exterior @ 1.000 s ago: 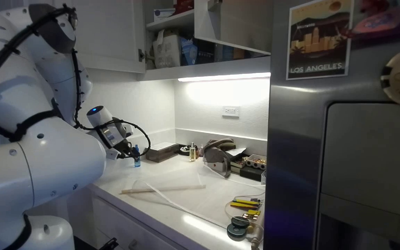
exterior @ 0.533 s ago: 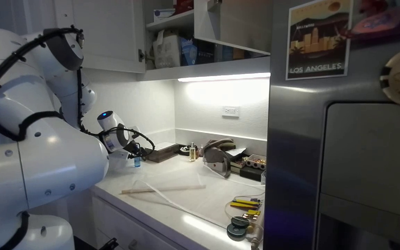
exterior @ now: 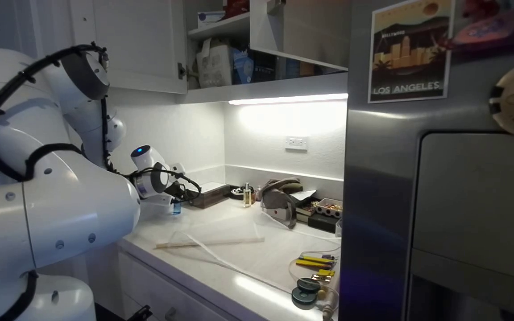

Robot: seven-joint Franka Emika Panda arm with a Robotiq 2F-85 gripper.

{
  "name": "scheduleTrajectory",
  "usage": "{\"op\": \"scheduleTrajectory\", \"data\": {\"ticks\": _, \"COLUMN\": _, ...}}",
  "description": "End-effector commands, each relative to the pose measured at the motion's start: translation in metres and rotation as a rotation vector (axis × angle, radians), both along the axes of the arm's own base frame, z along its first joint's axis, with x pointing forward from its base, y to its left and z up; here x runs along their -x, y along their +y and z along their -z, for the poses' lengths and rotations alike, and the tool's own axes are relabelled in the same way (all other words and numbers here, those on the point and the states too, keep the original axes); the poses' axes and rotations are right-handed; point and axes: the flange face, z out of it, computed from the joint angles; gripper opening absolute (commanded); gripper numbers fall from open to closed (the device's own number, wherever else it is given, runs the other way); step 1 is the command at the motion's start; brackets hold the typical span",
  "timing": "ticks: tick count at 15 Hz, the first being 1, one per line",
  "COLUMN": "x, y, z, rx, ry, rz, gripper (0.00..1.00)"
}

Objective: Place the blue bottle on the bottom shelf of the open upper cabinet

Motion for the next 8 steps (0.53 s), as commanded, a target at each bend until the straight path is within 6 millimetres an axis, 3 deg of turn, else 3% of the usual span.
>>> {"op": "scheduleTrajectory", "data": {"ticks": 1, "x": -0.0082, "y": 0.0106, "z": -0.0044, "rx": -0.034, "ry": -0.029, "rz": -0.011, "gripper": 0.72}}
{"op": "scheduleTrajectory", "data": {"ticks": 8, "x": -0.0101, "y": 0.0130, "z": -0.0112, "rx": -0.060, "ry": -0.039, "rz": 0.010, "gripper": 0.18}}
